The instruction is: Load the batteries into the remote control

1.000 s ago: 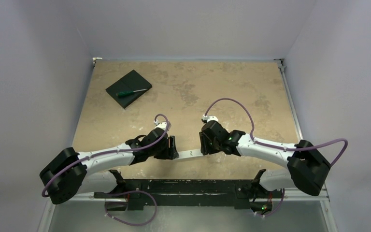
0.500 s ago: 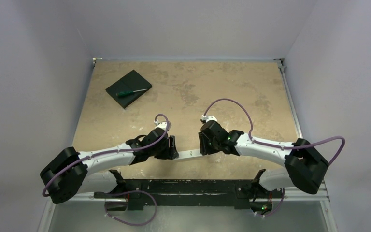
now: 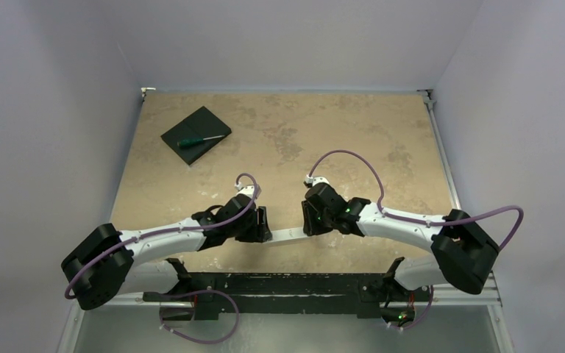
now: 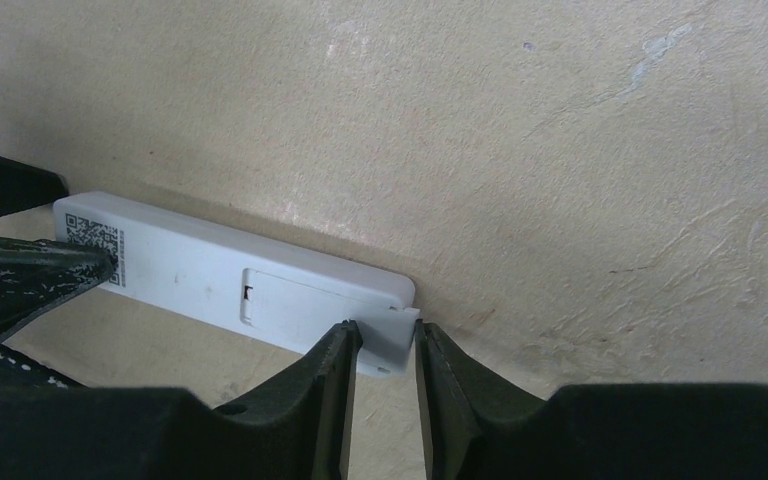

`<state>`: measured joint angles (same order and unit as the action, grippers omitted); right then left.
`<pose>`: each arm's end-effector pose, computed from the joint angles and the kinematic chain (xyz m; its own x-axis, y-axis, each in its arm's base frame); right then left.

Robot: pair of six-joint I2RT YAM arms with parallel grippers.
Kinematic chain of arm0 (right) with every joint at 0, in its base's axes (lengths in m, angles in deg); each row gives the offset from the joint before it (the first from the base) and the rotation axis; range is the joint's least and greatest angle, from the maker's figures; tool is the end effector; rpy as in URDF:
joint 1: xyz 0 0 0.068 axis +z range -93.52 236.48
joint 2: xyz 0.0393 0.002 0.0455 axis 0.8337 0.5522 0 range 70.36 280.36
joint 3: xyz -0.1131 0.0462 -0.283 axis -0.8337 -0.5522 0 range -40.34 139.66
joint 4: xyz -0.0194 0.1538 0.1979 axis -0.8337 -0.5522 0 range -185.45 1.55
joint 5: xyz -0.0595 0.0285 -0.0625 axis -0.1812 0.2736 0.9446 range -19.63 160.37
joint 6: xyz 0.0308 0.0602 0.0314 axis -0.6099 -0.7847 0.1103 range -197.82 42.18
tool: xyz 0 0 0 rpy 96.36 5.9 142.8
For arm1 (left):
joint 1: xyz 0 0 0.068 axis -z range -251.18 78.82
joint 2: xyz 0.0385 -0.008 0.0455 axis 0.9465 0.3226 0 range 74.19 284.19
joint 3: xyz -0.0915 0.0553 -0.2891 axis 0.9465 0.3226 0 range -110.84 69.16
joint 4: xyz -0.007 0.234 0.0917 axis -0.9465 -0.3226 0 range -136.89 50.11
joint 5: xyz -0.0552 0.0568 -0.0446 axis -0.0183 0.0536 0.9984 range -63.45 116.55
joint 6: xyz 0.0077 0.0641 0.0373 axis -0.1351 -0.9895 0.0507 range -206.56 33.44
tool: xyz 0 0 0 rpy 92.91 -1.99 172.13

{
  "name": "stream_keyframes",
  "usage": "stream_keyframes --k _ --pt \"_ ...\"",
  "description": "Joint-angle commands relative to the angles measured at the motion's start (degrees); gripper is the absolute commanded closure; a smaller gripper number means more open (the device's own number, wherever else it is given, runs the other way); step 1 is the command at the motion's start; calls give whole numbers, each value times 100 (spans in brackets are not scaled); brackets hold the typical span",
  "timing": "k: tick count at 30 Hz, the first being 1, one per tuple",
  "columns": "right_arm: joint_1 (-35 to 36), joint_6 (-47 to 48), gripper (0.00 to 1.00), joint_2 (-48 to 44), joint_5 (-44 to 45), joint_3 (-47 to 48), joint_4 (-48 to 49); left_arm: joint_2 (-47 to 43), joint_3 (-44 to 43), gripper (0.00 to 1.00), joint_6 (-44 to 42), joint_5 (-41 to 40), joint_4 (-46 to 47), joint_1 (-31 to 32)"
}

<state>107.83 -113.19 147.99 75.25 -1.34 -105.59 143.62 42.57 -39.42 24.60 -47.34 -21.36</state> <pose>0.1620 0.1940 0.1949 -0.8541 -0.1445 -0.4996 -0.3112 0.9117 0.2684 0.1398 -0.1622 0.1745 -0.8870 -0.0850 -0.4539 0.1461 0.8807 -0.4505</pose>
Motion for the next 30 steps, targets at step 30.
stream_keyframes --k 30 --pt "76 13 73 343 -480 -50 453 237 -197 48 -175 80 63 -52"
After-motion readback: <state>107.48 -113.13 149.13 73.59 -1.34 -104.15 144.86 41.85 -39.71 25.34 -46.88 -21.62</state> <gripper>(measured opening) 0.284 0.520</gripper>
